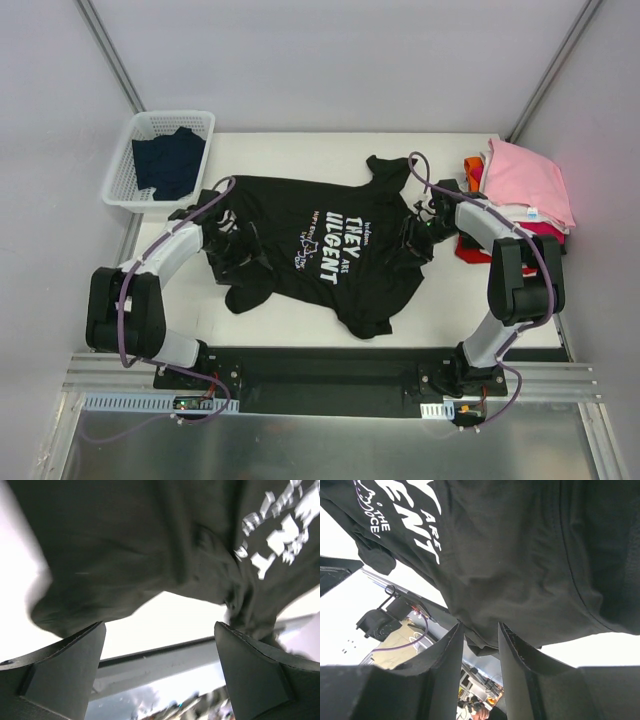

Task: Fold and stack the t-shirts
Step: Flatten out the tshirt

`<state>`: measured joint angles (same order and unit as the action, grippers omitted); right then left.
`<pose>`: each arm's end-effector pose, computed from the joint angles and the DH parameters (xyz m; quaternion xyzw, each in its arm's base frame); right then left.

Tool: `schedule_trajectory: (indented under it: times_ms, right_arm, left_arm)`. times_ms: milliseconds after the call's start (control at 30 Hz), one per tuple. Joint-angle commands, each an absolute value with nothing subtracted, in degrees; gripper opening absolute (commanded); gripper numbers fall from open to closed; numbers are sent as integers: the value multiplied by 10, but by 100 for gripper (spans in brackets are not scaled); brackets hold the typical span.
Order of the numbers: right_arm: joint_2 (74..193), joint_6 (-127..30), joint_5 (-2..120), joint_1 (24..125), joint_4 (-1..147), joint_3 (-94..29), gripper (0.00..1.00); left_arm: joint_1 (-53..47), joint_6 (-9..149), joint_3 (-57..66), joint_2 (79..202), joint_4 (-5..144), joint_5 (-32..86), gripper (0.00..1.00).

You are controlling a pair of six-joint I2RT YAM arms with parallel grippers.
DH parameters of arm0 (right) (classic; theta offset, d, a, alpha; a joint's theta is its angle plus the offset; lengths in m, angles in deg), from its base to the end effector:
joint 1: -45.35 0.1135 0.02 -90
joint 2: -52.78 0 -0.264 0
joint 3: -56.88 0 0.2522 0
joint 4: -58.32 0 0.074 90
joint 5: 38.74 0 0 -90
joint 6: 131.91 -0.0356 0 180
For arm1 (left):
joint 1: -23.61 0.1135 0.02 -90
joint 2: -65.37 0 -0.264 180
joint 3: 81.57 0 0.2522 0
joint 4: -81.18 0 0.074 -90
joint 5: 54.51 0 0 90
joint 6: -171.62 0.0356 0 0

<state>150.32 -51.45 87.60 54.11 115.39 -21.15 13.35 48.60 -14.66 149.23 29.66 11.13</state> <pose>0.3093 0.0690 0.1911 -0.0300 0.9439 0.3234 0.0604 0.2651 -0.0629 0.2035 -0.1508 0.9492 -0.2600 0.0933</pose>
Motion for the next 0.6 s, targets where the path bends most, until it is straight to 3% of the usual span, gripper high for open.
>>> schedule_trajectory:
  times_ms: [0, 267, 567]
  right_arm:
    - [1479, -499, 880, 547, 1164, -225, 37]
    - [1461, -488, 867, 548, 1180, -211, 36]
    - [1477, -482, 863, 548, 1195, -230, 36]
  left_arm:
    - [182, 475, -171, 1433, 301, 175, 90]
    - [247, 498, -197, 1421, 302, 205, 91]
    - [250, 513, -222, 1444, 333, 143, 91]
